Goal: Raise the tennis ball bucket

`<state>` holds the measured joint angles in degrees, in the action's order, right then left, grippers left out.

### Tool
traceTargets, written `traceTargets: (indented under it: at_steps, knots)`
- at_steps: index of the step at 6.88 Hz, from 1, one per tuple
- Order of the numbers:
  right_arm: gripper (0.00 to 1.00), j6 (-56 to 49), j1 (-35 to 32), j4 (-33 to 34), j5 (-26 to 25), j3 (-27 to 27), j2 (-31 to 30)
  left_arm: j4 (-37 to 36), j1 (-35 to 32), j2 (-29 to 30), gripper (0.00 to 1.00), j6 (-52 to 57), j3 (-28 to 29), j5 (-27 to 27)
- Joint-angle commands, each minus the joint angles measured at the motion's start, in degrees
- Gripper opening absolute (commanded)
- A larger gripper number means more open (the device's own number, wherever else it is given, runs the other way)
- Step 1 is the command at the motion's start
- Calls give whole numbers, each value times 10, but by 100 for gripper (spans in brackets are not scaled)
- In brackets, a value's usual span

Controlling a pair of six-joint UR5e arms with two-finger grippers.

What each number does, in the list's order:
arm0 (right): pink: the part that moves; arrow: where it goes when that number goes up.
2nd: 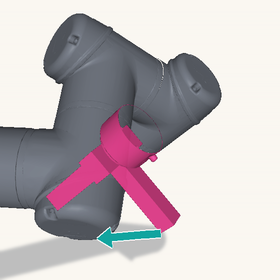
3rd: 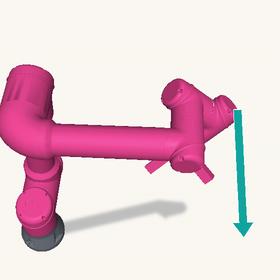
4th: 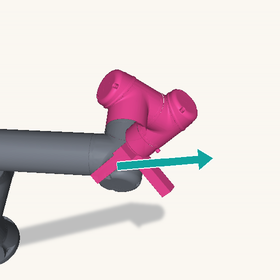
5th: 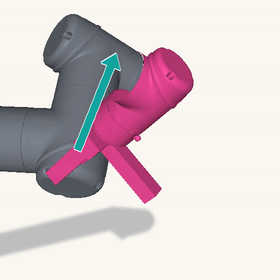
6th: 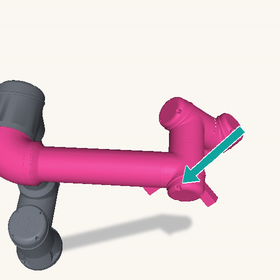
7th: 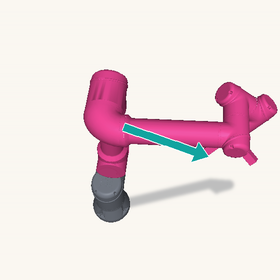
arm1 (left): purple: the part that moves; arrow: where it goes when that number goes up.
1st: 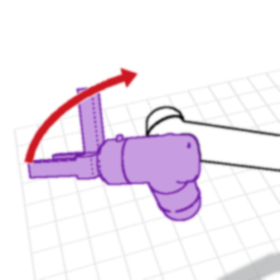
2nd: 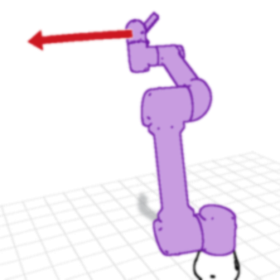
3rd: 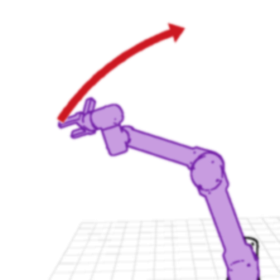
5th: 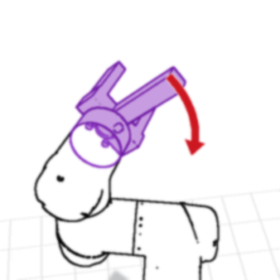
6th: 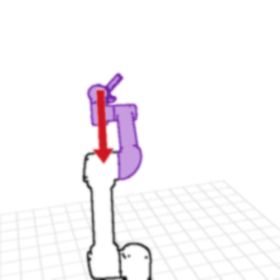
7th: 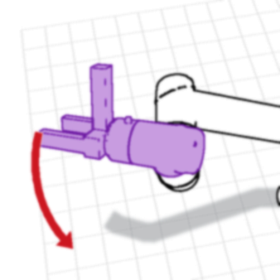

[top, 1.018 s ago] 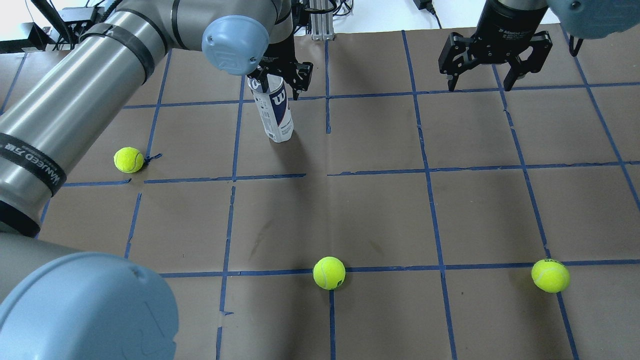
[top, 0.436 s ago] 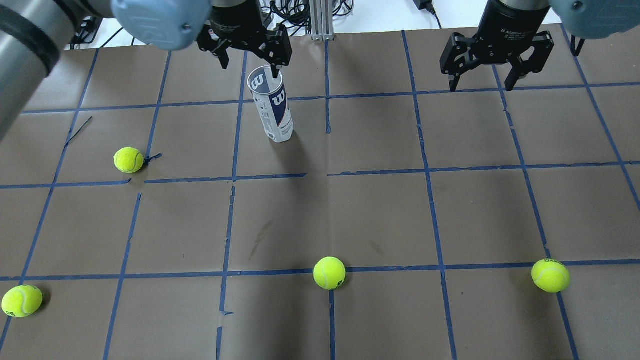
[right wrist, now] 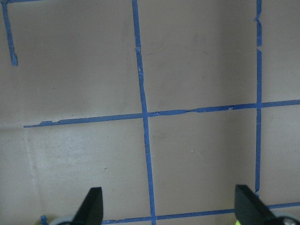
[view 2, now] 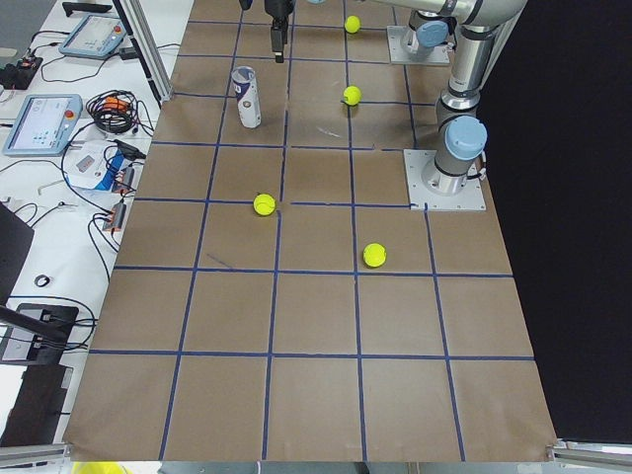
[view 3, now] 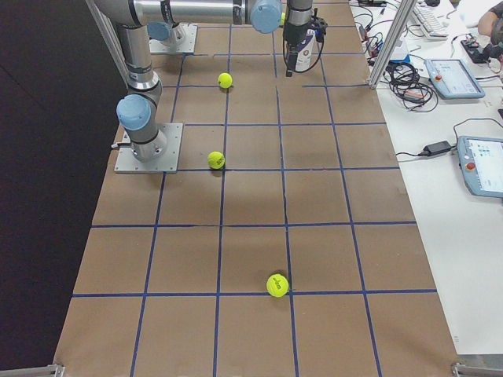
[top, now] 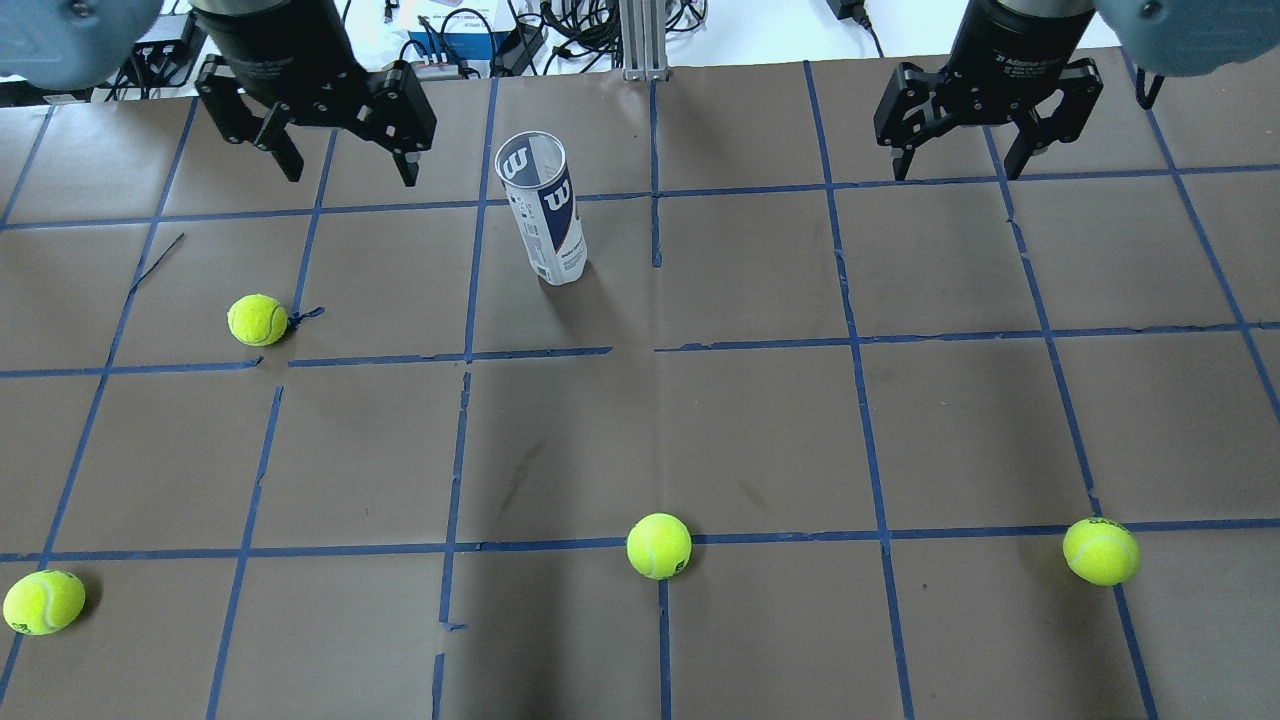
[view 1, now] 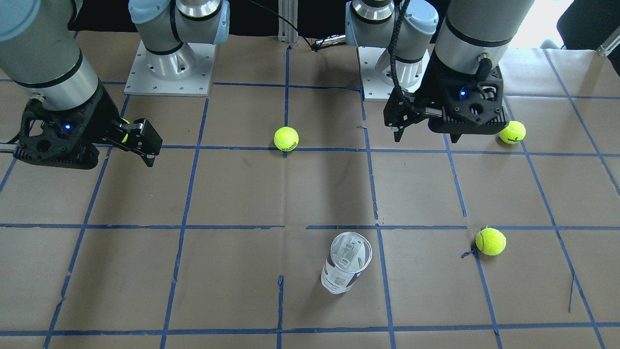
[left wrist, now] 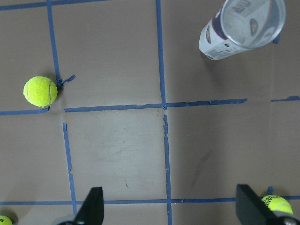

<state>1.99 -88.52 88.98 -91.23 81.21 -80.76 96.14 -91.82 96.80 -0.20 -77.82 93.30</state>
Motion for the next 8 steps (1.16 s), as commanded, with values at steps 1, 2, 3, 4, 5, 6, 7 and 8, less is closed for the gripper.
traceTargets:
  at_steps: [1, 2, 3, 4, 5, 6, 7, 8]
  knots:
    - [100, -12, 1, -5, 3, 0, 0, -13, 21, -37, 100, -6, -40, -11]
    - [100, -16, 3, -6, 4, -3, 0, -12, 19, -40, 100, -36, -39, -16]
    - [100, -16, 0, -6, 4, -5, -2, -13, 19, -40, 100, -46, -42, -30]
    - [100, -16, 0, -5, 5, -5, -3, -14, 20, -40, 100, -39, -43, -30]
    - [100, -16, 2, 0, 6, -4, -2, -14, 20, -40, 100, -38, -43, -29]
    - [100, -16, 2, 1, 5, -4, -2, -16, 19, -35, 100, -39, -41, -31]
    - [100, -16, 7, -3, 1, -4, -2, -18, 20, -35, 100, -37, -41, -31]
    - [100, -16, 3, -4, 2, -5, -3, -18, 22, -38, 100, -33, -41, -30]
